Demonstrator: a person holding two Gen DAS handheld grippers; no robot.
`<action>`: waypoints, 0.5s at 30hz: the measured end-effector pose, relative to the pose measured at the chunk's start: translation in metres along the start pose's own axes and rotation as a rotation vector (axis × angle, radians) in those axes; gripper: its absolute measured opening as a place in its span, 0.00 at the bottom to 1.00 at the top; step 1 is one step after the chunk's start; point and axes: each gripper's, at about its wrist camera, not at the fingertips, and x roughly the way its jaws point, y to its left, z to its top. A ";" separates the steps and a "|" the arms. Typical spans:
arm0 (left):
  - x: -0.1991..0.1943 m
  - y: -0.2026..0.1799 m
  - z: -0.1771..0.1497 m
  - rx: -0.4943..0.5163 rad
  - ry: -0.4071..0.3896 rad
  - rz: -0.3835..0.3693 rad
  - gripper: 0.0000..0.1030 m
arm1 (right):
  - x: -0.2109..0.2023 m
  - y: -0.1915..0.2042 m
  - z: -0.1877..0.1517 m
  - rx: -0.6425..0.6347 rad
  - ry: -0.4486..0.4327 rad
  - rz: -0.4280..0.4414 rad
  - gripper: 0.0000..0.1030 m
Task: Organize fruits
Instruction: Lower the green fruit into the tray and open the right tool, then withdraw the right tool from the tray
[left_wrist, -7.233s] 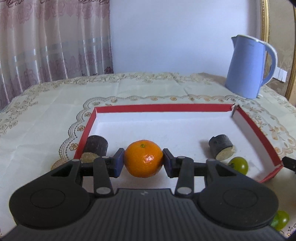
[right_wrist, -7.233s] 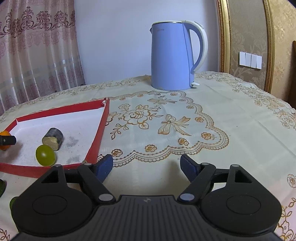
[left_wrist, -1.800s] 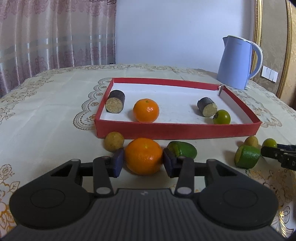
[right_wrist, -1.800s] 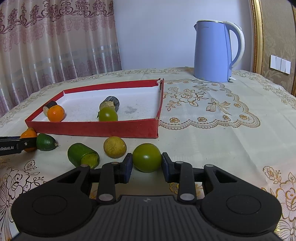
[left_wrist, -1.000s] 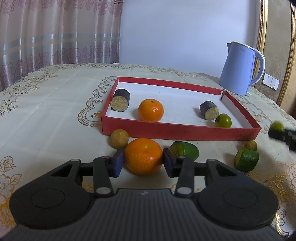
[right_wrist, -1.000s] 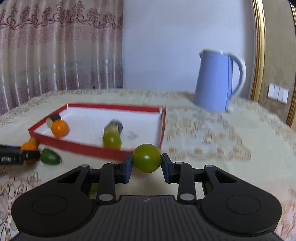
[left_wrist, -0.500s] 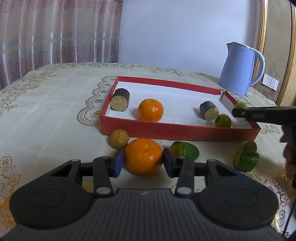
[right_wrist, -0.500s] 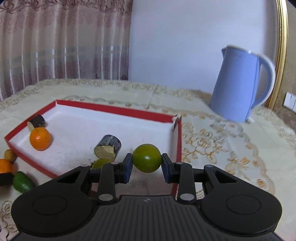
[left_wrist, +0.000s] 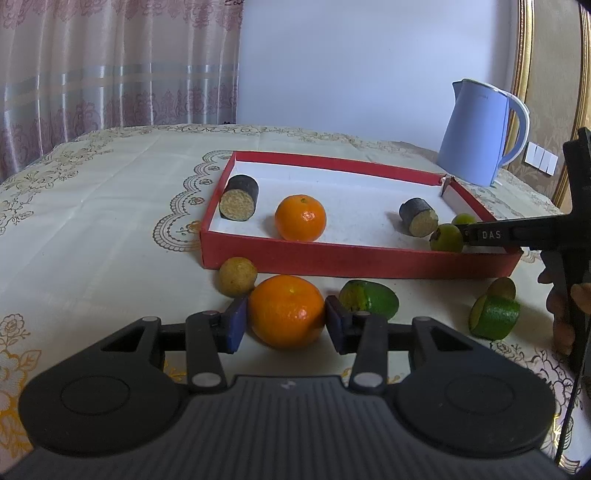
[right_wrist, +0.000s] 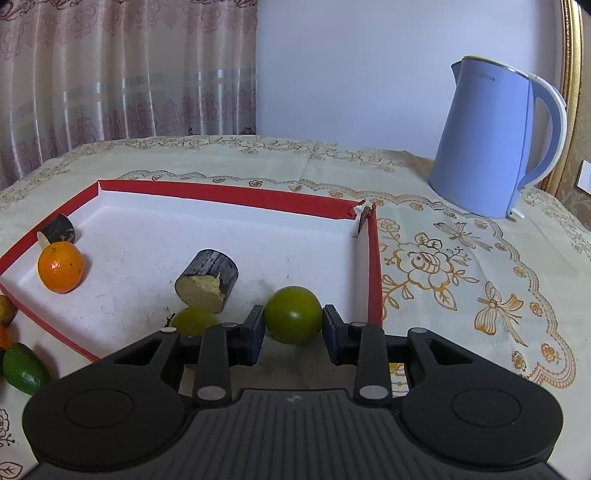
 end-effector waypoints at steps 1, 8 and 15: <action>0.000 0.000 0.000 0.000 -0.001 0.000 0.40 | 0.001 0.000 0.000 -0.003 0.005 0.000 0.33; 0.000 -0.001 0.000 0.004 -0.001 0.002 0.40 | -0.011 -0.001 0.001 0.019 0.007 0.030 0.52; 0.001 -0.002 0.000 0.007 -0.002 0.006 0.40 | -0.055 -0.009 -0.015 0.027 -0.053 0.052 0.65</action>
